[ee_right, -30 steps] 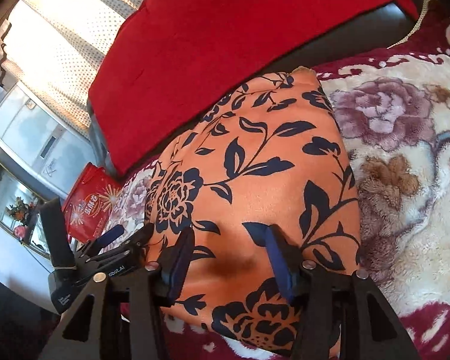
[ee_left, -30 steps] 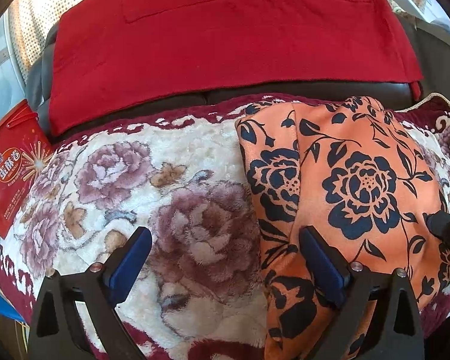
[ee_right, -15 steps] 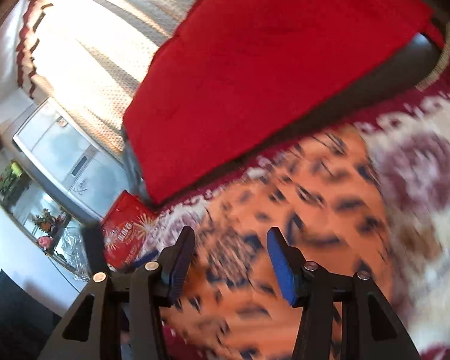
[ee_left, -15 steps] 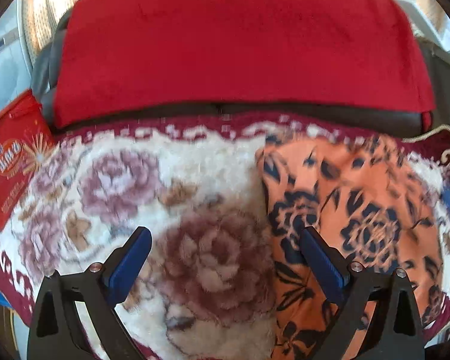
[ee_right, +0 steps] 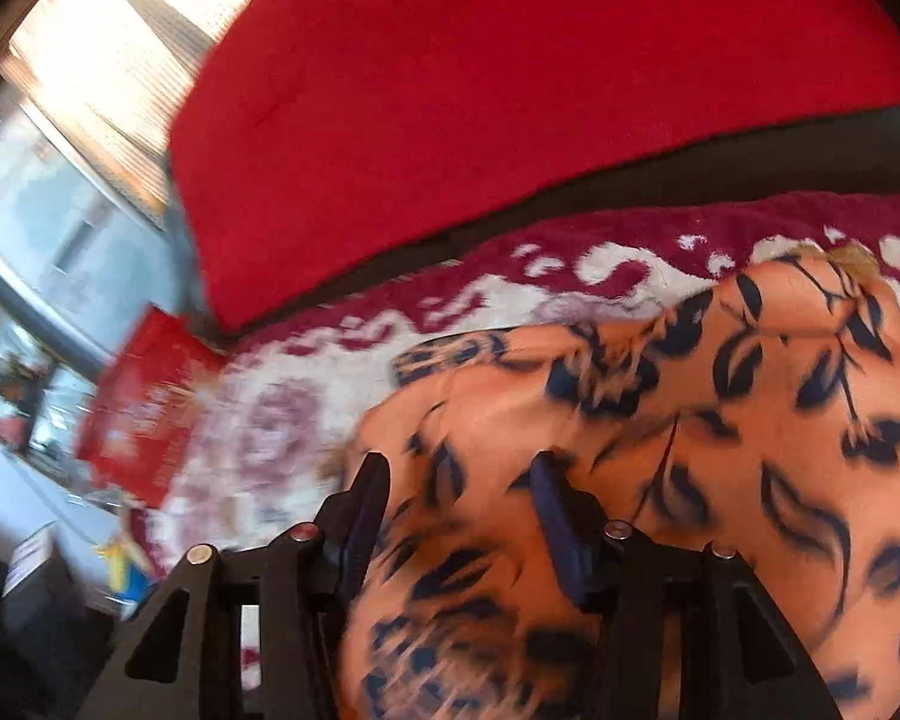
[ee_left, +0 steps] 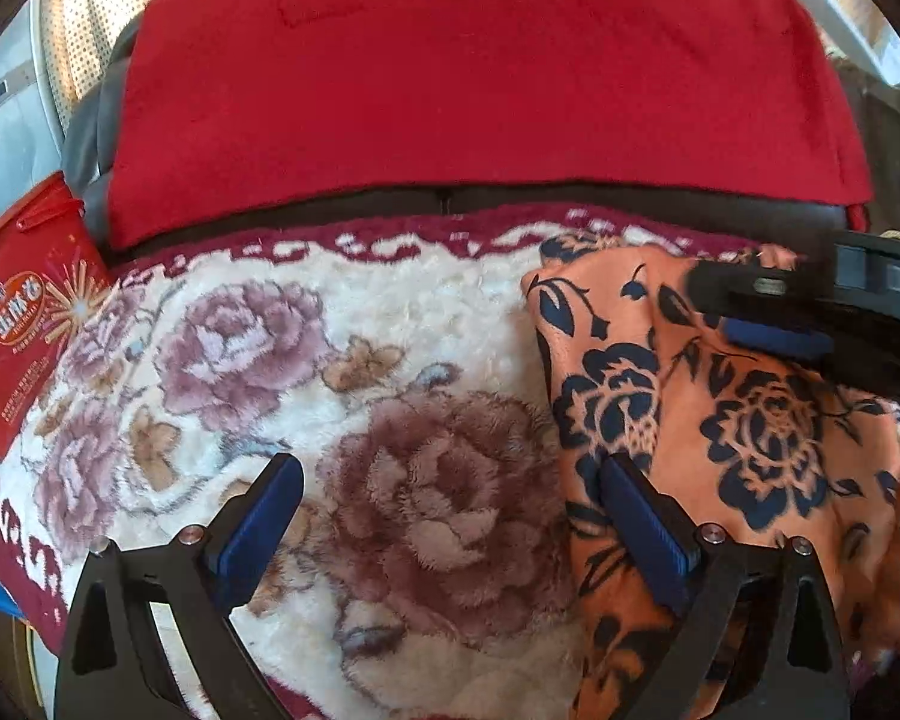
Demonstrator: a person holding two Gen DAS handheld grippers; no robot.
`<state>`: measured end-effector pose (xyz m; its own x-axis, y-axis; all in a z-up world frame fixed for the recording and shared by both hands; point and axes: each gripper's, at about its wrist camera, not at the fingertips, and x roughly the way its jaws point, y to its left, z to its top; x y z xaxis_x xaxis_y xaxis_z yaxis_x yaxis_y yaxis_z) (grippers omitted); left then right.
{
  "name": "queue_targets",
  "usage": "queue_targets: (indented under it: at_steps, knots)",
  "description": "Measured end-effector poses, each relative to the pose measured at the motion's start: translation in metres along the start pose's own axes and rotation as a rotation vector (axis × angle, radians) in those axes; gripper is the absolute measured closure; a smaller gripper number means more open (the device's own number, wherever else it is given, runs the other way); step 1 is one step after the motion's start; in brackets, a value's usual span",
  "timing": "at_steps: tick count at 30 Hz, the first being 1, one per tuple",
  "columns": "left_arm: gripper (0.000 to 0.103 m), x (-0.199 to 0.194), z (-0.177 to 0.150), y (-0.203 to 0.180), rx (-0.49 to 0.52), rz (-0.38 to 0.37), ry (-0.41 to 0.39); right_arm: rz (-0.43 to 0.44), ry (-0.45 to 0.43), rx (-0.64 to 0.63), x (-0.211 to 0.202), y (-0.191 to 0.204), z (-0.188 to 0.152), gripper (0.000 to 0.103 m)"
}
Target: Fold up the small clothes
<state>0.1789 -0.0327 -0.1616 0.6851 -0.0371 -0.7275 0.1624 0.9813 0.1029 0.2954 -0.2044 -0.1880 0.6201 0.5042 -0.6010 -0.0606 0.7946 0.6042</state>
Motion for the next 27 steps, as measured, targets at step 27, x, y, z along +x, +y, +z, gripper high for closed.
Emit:
queue_targets:
  at_steps: [27]
  knots:
    - [0.003, -0.153, -0.013, -0.008, 0.023, 0.08, -0.236, -0.111, -0.27, -0.047, -0.21, 0.029, -0.112, 0.063]
